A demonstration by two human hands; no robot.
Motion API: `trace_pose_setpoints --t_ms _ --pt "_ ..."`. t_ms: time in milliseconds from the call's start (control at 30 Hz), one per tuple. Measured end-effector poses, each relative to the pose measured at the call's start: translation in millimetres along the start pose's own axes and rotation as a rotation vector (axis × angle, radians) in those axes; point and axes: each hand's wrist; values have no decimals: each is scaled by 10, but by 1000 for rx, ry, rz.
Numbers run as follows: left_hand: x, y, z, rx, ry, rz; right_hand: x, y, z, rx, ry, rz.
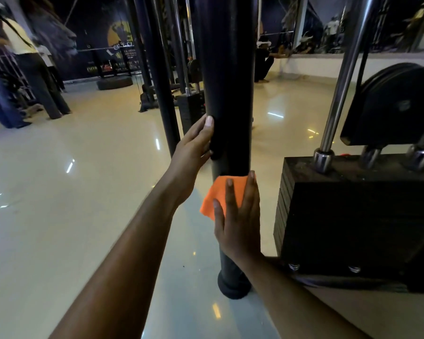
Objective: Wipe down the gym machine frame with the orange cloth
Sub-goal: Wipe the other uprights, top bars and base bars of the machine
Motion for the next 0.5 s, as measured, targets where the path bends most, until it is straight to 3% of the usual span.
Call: trace_pose_setpoints --t_ms 200,367,500 --pt "38 84 -41 42 9 -47 -202 267 495 -12 -69 122" --pt "20 269 -108 46 49 -40 51 -129 -179 37 13 14" --pt "59 535 -203 -36 57 -34 194 -36 -271 154 -44 60"
Point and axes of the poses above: each hand's wrist, its own z-axis towards the middle knuckle, its own x-axis out of the palm, y = z × x, and after that the axes turned 10 degrees about z, right-handed
